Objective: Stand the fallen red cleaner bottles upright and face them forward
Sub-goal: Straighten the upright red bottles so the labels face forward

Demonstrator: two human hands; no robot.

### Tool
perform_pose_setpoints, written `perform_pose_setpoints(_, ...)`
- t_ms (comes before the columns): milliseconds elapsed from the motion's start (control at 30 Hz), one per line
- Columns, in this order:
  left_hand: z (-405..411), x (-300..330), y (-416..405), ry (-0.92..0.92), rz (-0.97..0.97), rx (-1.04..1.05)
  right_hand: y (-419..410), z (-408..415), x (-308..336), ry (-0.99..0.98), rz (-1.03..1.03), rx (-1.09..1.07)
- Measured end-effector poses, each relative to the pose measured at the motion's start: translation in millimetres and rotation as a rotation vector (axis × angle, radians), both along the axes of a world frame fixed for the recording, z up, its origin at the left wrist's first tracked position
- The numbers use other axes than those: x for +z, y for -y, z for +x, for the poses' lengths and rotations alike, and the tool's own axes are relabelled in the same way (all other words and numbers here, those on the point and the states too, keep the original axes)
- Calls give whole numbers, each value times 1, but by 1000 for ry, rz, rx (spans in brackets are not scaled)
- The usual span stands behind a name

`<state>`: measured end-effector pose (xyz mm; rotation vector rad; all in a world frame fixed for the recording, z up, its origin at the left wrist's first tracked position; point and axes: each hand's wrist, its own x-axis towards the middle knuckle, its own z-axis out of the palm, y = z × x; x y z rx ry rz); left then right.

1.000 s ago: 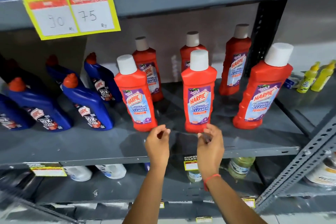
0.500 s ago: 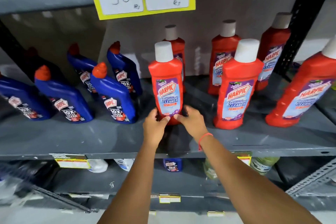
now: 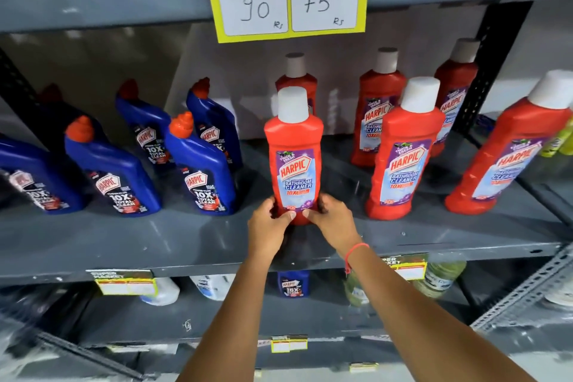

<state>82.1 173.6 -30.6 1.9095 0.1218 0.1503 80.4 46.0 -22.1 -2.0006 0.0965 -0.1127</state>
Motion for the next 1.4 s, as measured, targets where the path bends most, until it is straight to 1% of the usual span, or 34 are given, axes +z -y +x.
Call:
perform_pose_setpoints(267,-13,9,-1,-18,39,-15,-3,-13,1,5,39,7)
perform_pose_setpoints(533,-9,6,-7,-40,151,-53,-4,-11,-2,-25,40,-18)
perform_pose_setpoints(833,-8,5,-6,-33,172,-30,-6,-9,-6,-26,34,-31)
perform_pose_setpoints(1267,-4,4,-5,-51,154,-21,-5,-7,-3,-49,24,-5)
perform_pose_setpoints(1333,-8,4,-3,-45,113,8,-3,-10,-4,-47,37,8)
perform_pose_setpoints(1400,-18,4,2,21,33,122,3,-15,-5,-32,92,-49)
